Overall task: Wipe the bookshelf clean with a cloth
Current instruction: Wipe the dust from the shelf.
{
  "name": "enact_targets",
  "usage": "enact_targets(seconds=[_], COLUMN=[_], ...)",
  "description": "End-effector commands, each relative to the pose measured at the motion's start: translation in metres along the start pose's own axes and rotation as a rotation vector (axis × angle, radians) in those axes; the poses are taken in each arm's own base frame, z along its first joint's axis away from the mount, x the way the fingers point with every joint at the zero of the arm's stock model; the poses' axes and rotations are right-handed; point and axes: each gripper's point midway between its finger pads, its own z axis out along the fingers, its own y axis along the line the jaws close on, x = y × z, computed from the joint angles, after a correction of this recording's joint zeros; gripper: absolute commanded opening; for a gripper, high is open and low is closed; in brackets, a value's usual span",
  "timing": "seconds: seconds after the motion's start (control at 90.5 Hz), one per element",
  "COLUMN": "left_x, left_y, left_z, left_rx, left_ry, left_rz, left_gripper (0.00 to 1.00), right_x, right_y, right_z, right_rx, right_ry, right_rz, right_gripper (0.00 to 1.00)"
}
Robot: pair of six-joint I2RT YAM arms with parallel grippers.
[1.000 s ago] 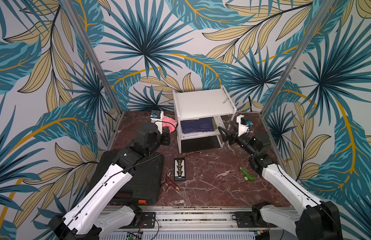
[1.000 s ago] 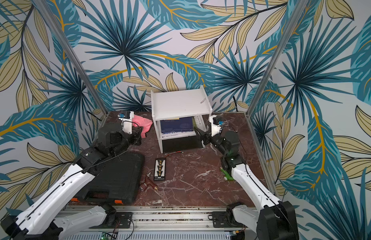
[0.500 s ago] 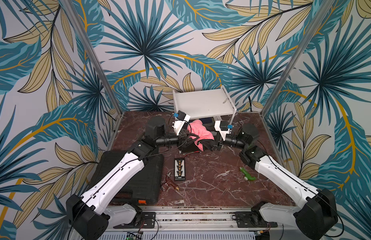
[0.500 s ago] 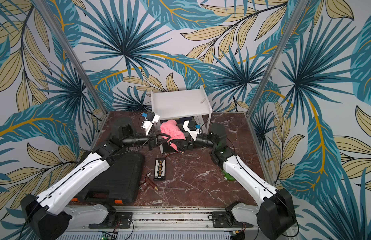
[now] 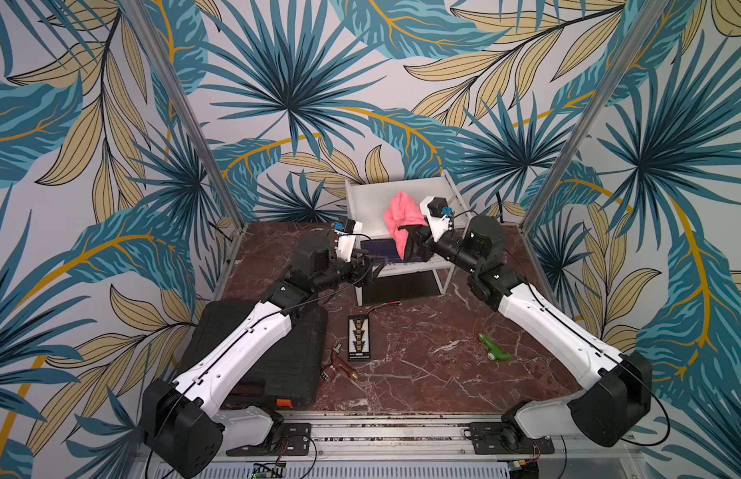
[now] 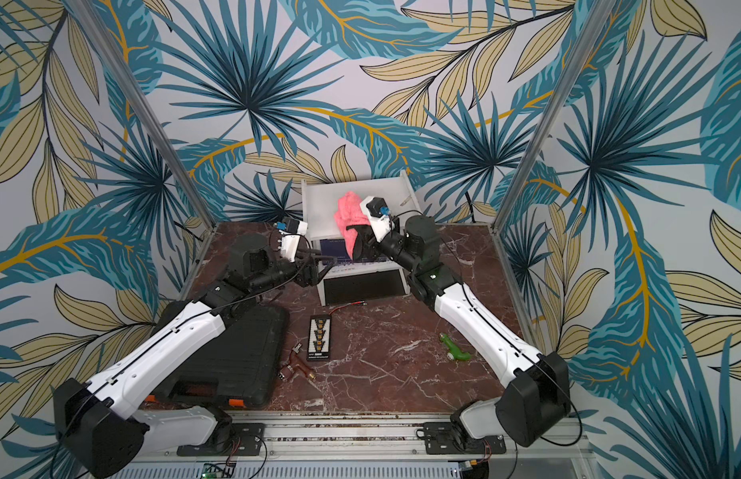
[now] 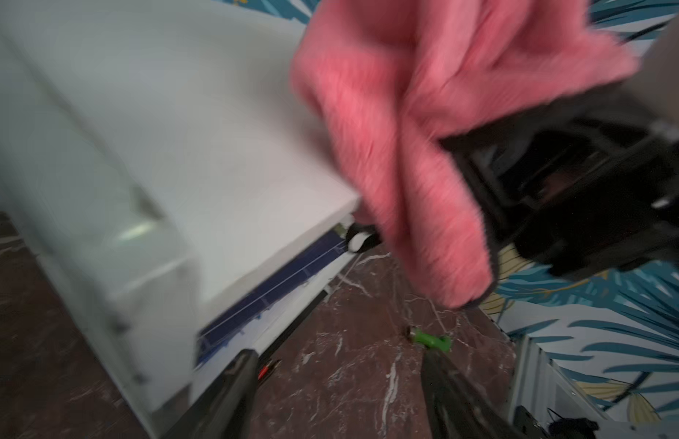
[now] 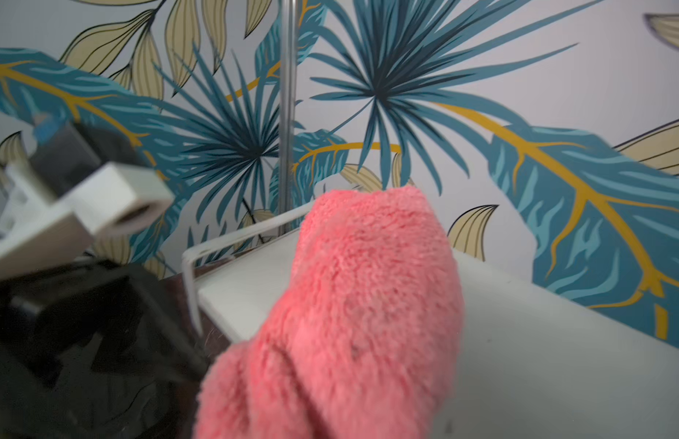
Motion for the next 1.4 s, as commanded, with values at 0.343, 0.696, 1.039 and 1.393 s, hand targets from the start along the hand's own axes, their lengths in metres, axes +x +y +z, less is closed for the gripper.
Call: enact_targets(seconds=[0.343, 0.696, 1.039, 1.393], left_x=[-0.016, -0.015, -0.028, -0.04], left_y=[0.108, 0.138, 0.104, 0.092], left_z=[-0.017, -0.016, 0.011, 0.011], left_rx=[-0.533, -0.629, -0.352, -0.296], left_ry=[-0.07, -0.059, -0.052, -0.076], left_rz=[-0.002, -0.006, 0.096, 0.16], left_gripper=[0.76, 0.77, 0.7, 0.61], right_x=[0.06, 0.012, -0.005, 0.036], right_y=[-0.112, -0.024, -0.125, -0.16], right_z=[0.014, -0.069, -0.092, -0.016], right_rx=[0.561, 0.069, 0.646, 0.632], right_ry=[0.389, 0.145, 0.134, 0.427], right_rz=[-0.049, 0.096, 0.058, -0.017], right_gripper=[0.0, 0.0, 0.0, 0.0])
